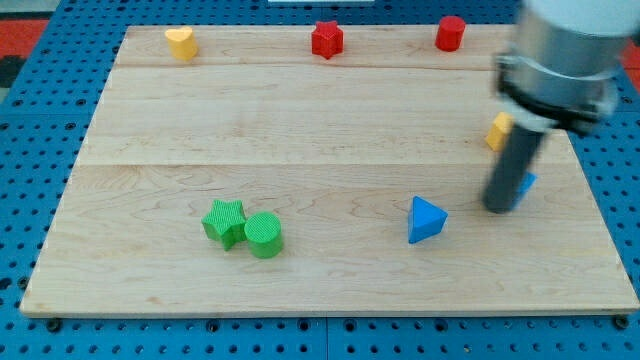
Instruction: Push the blue cube parallel to the green star
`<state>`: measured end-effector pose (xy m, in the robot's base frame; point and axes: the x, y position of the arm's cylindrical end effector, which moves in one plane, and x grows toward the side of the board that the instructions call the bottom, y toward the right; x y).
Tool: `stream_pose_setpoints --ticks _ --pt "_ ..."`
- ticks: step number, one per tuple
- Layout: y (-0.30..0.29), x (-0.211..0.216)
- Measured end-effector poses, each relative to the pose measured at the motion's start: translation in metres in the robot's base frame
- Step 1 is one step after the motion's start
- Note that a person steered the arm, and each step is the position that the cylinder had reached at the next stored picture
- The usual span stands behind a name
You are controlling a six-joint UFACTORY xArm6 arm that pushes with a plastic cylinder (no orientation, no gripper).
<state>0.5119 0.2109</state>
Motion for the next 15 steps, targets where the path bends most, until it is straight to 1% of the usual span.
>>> stream_pose_setpoints --ticks 1,2,3,5,6,7,8,9,10,11,12,13,14,15 --pt "0.009 0.022" --pt "0.080 0.014" --pt "0.098 -0.008" --pt "-0.043 -0.029" --pt "-0.081 -0.037" --pt "-0.086 -0.042" --pt "-0.048 -0.034" --pt "0.004 -0.029" --pt "-0.059 -0.076" --pt "-0.164 -0.065" --pt "-0.270 -0.065" --pt "-0.221 -0.076" --pt "-0.239 -0.123" --pt "-0.332 -0.117"
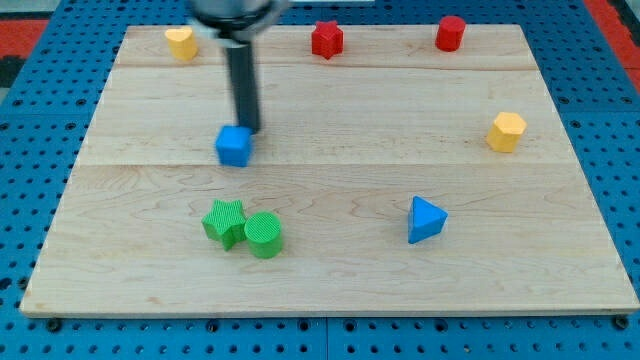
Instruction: Push the blue cube parallel to the green star
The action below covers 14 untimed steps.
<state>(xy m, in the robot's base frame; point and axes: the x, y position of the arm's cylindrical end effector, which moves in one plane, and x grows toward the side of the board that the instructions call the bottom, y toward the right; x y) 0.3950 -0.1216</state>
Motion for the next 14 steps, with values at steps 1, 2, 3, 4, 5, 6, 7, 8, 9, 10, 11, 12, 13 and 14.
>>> stream_pose_setpoints --ticks 1,2,3,4,5,6,7,8,9,10,11,12,13,14 --pt "-0.047 0.034" --pt "-0.027 -0.016" --pt "0.010 -0.004" --pt "-0.017 0.026" --pt "-0.060 0.058" --pt "-0.080 0.078" --pt "-0.080 0.069" --pt "-0.080 0.053" --pt "-0.086 0.059" --pt "-0.069 0.077" --pt "-0.069 0.041" --pt "-0.040 0.049" --pt "0.008 0.063" --pt "-0.028 0.113"
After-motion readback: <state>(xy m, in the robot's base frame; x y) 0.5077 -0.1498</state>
